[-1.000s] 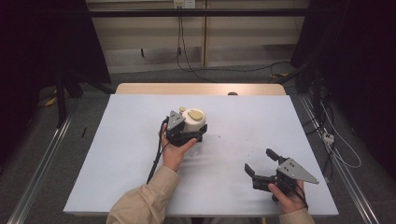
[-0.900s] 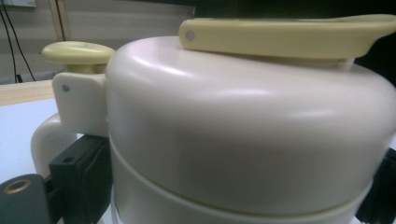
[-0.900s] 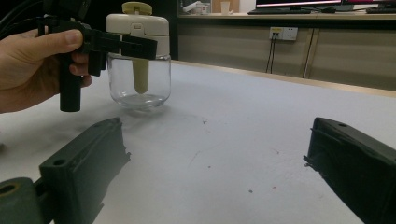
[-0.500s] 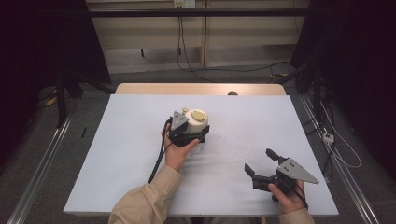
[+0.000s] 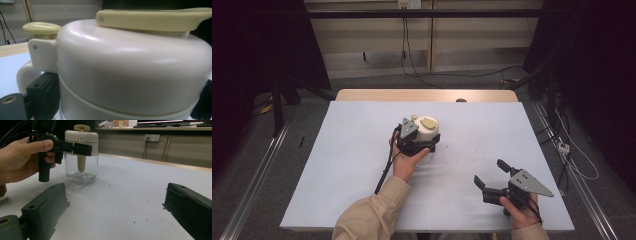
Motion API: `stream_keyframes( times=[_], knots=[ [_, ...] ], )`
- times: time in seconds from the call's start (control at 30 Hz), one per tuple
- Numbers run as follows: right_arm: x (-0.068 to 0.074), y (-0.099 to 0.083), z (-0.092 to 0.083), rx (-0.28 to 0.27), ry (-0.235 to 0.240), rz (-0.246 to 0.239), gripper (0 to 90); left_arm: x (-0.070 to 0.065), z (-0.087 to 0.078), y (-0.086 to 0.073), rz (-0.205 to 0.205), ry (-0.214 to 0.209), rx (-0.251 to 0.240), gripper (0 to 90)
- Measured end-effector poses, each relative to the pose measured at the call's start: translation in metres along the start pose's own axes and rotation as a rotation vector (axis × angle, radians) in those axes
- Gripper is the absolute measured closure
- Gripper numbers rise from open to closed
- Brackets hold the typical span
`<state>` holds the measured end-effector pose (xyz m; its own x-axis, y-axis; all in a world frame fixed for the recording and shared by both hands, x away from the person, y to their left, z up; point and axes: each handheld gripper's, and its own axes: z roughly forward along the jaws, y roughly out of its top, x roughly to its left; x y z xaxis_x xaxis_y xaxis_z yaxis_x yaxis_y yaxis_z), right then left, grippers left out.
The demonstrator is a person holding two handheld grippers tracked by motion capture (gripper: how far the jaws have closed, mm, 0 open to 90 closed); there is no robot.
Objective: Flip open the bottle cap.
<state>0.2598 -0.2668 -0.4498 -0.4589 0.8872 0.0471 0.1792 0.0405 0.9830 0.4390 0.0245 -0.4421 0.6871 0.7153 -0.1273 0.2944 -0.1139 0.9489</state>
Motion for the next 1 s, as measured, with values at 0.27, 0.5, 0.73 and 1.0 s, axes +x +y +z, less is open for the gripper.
stream_keyframes(
  times=[0.27, 0.5, 0.73, 1.0],
  knots=[
    [0.000, 0.000, 0.000, 0.000, 0.001, -0.001, 3.7, -0.001, 0.006, -0.003, 0.001, 0.004, 0.005, 6.5],
    [0.000, 0.000, 0.001, -0.001, 0.002, 0.003, 3.7, 0.000, 0.009, -0.006, 0.004, 0.007, 0.004, 6.5],
    [0.000, -0.001, 0.001, 0.003, 0.002, 0.000, 3.7, 0.001, 0.011, -0.007, 0.012, 0.015, -0.006, 6.5],
    [0.001, 0.000, 0.004, 0.017, 0.015, 0.004, 4.1, 0.000, 0.011, -0.008, 0.044, 0.010, -0.008, 6.5]
  ],
)
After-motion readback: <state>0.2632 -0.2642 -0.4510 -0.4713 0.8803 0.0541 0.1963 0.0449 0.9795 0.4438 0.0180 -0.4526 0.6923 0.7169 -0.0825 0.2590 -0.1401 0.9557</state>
